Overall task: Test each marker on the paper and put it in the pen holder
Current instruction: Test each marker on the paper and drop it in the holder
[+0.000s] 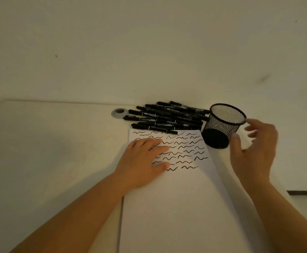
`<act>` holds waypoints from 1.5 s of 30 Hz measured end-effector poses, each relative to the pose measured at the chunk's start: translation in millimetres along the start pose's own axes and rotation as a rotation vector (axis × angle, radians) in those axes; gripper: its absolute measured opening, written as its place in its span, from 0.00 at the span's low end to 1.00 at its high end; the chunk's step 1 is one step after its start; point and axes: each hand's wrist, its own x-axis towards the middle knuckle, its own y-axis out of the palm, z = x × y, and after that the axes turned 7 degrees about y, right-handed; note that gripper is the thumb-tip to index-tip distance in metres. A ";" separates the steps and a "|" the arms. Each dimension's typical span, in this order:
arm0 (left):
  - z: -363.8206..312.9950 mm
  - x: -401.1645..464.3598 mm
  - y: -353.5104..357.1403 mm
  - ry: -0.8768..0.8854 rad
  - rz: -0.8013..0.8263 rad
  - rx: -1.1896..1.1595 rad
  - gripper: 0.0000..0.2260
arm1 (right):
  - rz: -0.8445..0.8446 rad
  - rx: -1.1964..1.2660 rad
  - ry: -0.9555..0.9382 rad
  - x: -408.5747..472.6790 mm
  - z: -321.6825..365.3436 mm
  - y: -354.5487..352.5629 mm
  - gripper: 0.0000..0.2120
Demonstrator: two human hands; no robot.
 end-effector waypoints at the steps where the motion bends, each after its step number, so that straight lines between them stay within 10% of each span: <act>1: 0.7 0.6 0.2 0.000 -0.010 -0.009 0.23 | 0.031 0.000 -0.094 3.9 10.8 4.8 0.14; 16: 3.4 -4.2 -1.8 0.055 -0.044 -0.059 0.23 | 0.655 -0.396 -0.201 60.7 48.6 168.0 0.13; 36: 1.8 0.5 -1.3 0.051 -0.082 -0.037 0.22 | 0.760 -0.775 -0.451 73.0 65.9 201.3 0.17; 45: -4.5 -0.3 -12.9 -0.002 -0.240 -0.275 0.22 | 0.802 -0.199 0.065 62.1 95.0 146.6 0.11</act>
